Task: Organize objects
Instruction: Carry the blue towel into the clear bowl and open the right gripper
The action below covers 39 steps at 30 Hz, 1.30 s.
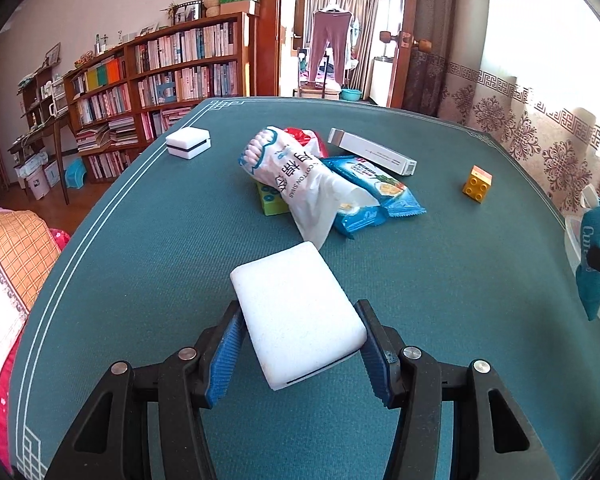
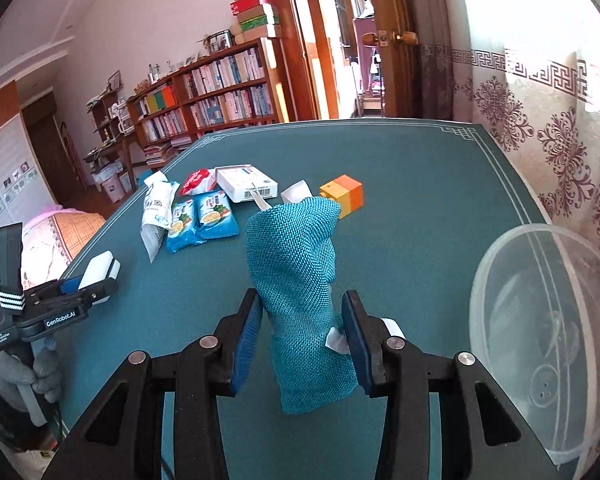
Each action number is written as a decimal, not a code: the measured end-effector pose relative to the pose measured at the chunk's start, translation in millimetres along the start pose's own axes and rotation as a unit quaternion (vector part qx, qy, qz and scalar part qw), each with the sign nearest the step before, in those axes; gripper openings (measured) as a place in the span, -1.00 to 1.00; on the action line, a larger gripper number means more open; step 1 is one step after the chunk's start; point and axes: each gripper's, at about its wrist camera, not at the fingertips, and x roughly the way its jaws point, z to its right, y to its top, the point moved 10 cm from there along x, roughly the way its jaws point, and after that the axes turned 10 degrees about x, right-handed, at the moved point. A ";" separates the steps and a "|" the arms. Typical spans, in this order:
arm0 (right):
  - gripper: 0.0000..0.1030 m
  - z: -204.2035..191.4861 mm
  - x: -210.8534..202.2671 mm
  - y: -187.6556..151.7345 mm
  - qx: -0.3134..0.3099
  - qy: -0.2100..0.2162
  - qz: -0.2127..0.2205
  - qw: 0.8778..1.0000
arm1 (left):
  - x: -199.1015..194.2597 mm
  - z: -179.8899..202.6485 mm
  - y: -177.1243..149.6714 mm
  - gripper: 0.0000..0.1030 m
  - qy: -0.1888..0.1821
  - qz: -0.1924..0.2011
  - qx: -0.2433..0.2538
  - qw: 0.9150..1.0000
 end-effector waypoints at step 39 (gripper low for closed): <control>-0.14 123.2 -81.8 -23.4 0.080 -0.109 0.032 0.990 | -4.0 131.9 23.4 0.12 -0.071 0.006 0.098 0.993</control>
